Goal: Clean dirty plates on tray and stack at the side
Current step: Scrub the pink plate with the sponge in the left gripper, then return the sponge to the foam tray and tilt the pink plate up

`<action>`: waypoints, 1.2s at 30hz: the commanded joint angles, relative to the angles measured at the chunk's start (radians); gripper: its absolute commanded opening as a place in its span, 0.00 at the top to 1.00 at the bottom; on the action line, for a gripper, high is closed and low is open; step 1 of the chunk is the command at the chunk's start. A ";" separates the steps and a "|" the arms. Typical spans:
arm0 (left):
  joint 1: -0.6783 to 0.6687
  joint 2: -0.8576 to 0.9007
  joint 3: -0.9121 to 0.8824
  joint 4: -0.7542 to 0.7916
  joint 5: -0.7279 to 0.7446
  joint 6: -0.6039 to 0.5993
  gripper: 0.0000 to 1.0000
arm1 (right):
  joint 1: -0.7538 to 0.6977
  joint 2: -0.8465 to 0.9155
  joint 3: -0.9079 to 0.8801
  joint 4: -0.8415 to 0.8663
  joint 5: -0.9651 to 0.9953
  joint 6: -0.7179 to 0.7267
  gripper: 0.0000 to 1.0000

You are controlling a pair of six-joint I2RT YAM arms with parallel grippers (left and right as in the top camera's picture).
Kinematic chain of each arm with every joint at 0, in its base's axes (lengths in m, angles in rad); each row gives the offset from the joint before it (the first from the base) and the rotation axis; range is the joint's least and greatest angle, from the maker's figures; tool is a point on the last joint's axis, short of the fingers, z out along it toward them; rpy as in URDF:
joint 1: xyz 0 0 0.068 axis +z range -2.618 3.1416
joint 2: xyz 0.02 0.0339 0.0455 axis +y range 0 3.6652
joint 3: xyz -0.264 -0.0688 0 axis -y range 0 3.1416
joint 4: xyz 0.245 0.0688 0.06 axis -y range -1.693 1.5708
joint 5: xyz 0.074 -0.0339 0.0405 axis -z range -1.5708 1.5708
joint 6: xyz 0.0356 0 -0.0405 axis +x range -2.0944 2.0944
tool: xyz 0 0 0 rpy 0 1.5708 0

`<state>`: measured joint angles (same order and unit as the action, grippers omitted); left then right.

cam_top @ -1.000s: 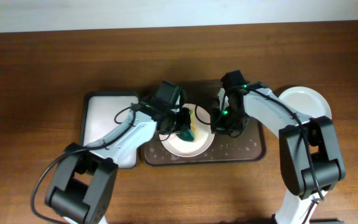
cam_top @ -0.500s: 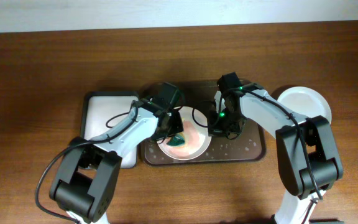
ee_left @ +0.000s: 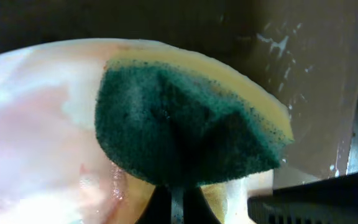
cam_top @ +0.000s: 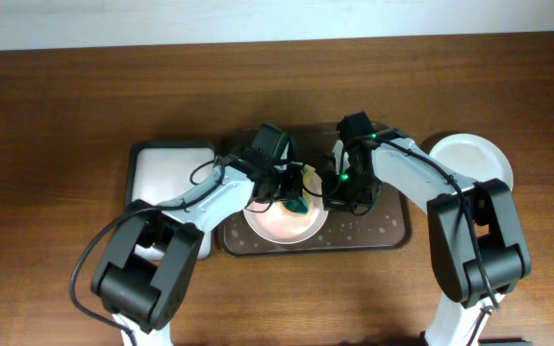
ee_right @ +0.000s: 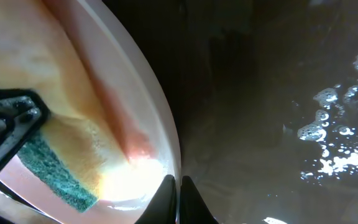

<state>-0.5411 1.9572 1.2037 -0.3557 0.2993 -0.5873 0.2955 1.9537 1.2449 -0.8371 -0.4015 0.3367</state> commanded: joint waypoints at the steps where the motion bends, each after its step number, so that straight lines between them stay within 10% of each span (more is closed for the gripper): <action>1: 0.010 0.053 0.004 -0.043 -0.121 -0.030 1.00 | 0.008 0.002 -0.004 -0.007 -0.009 -0.002 0.96; 17: 0.288 -0.319 0.006 -0.470 -0.188 0.288 1.00 | 0.007 0.002 -0.004 0.005 0.093 -0.002 0.81; 22: 0.455 -0.298 -0.014 -0.495 -0.271 0.362 1.00 | 0.007 0.002 -0.029 -0.011 0.106 -0.002 0.96; 36: 0.463 -0.068 -0.051 -0.337 -0.152 0.366 1.00 | -0.092 -0.226 0.008 -0.050 0.625 0.061 0.96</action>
<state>-0.0780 1.8484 1.1572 -0.7368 0.0681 -0.2379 0.2024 1.7973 1.2343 -0.8852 0.0834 0.4091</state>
